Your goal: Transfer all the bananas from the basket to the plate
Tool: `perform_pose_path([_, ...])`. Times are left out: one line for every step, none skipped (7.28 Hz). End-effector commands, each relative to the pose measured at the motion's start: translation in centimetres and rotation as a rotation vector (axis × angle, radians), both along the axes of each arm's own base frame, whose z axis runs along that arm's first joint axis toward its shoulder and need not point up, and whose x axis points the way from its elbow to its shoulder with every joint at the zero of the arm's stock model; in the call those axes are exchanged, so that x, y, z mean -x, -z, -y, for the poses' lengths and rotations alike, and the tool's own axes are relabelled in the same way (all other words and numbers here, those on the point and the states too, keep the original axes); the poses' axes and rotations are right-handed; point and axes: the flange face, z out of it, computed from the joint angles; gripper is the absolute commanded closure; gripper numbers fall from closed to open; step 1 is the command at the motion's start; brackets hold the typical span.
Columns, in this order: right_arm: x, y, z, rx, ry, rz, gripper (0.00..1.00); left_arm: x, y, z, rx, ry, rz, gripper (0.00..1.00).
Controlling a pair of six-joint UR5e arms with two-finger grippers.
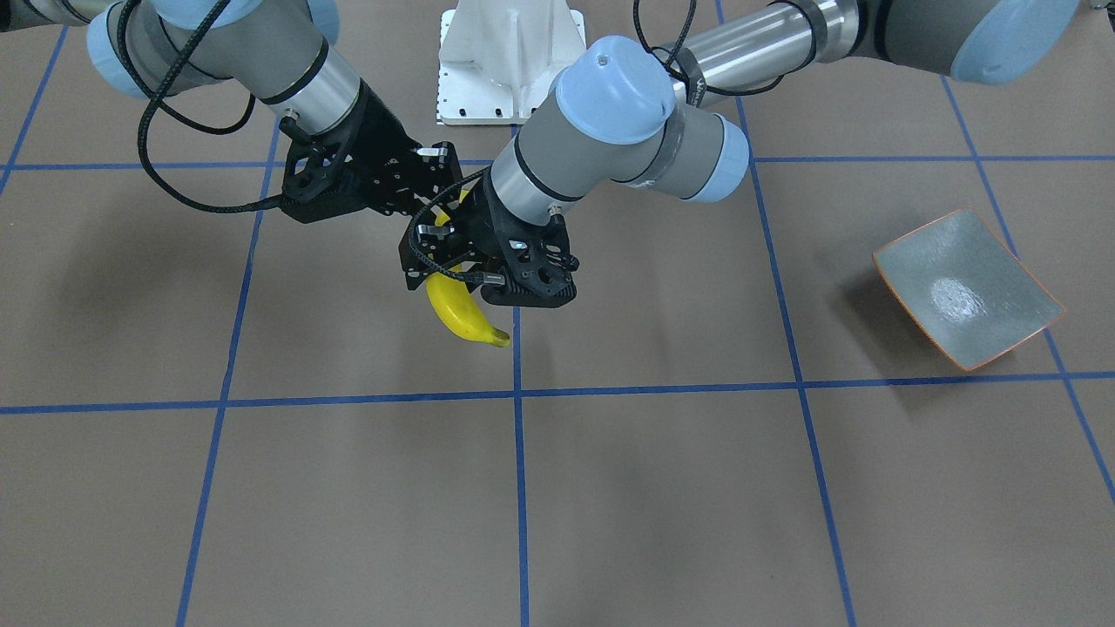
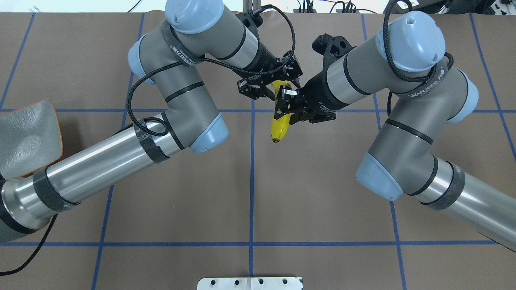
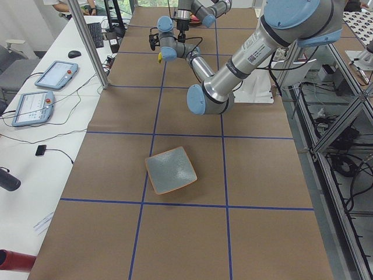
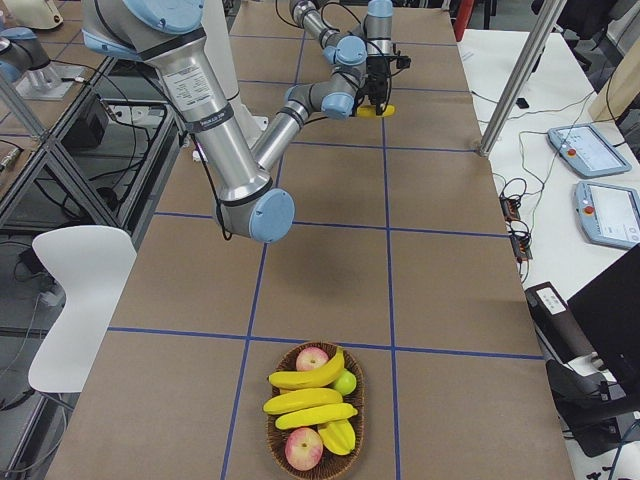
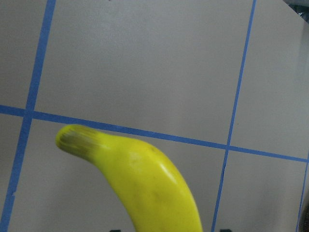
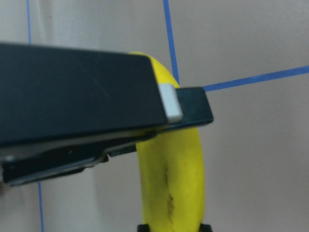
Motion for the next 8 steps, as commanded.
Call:
perform_pose_path([-0.1, 0.1, 0.0, -0.008, 0.002, 0.002, 1.0, 0.0, 0.2, -0.2, 0.003, -0.001, -0.003, 1.0])
perform_pose_path([-0.1, -0.1, 0.1, 0.004, -0.003, 0.0, 0.94, -0.1, 0.1, -0.2, 0.018, 0.002, -0.002, 1.0])
perform_pose_path([-0.4, 0.0, 0.1, -0.009, -0.002, 0.001, 0.04, -0.1, 0.0, -0.2, 0.043, 0.005, -0.004, 1.0])
perform_pose_path([-2.7, -0.6, 0.9, -0.01, -0.021, 0.018, 0.0, -0.1, -0.2, -0.2, 0.046, 0.005, -0.002, 1.0])
perform_pose_path([-5.6, -4.4, 0.6, 0.002, 0.0, 0.039, 0.0, 0.7, -1.3, -0.4, 0.044, 0.001, 0.001, 1.0])
perform_pose_path([-8.7, -8.6, 0.9, 0.005, -0.014, 0.053, 0.0, 3.0, -4.7, -0.8, 0.043, 0.008, 0.011, 1.0])
perform_pose_path([-11.2, -12.5, 1.2, 0.027, -0.049, 0.028, 0.0, 8.1, -9.7, -0.3, 0.007, -0.03, 0.031, 1.0])
perform_pose_path([-13.1, -14.6, 1.9, 0.029, -0.08, 0.001, 0.0, 14.8, -15.4, 0.9, 0.004, -0.016, 0.057, 1.0])
